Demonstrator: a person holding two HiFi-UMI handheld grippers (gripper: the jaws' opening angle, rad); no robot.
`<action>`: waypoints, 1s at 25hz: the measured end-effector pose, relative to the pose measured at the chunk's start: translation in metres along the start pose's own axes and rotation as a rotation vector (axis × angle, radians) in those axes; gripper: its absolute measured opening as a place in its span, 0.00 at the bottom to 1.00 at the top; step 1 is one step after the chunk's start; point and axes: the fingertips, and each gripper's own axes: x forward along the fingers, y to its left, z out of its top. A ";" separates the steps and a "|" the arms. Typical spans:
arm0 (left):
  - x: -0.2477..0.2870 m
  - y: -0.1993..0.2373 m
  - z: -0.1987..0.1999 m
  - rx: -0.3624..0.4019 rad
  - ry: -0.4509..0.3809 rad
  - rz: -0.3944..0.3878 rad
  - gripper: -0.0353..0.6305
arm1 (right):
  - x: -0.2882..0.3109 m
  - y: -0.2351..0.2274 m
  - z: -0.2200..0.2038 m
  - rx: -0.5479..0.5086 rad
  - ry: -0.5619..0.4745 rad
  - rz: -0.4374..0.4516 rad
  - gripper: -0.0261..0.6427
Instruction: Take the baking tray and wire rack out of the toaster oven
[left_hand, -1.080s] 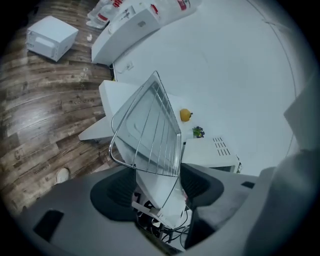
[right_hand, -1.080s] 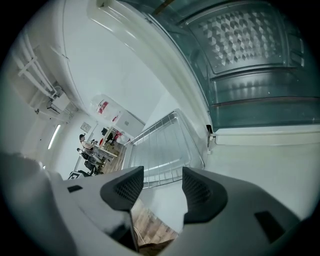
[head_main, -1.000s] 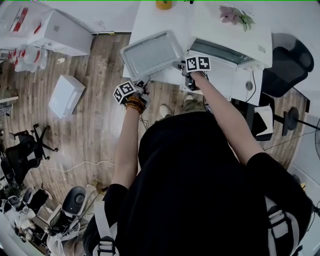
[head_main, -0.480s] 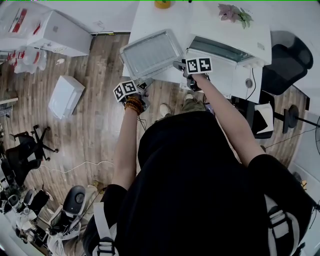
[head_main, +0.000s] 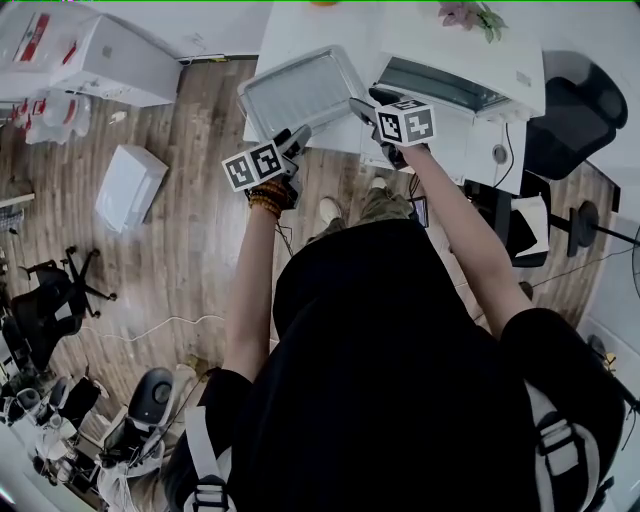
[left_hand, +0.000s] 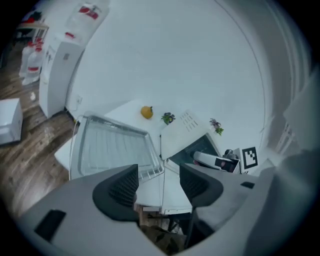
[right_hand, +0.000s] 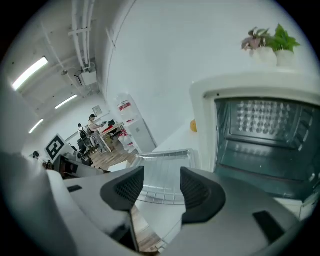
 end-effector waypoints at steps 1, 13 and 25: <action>-0.002 -0.010 0.008 0.059 -0.022 -0.011 0.46 | -0.006 0.002 0.008 -0.015 -0.028 -0.010 0.39; -0.045 -0.099 0.059 0.627 -0.266 0.021 0.33 | -0.093 0.070 0.088 -0.446 -0.375 -0.127 0.32; -0.077 -0.159 0.073 0.760 -0.413 0.019 0.23 | -0.142 0.103 0.087 -0.700 -0.512 -0.241 0.19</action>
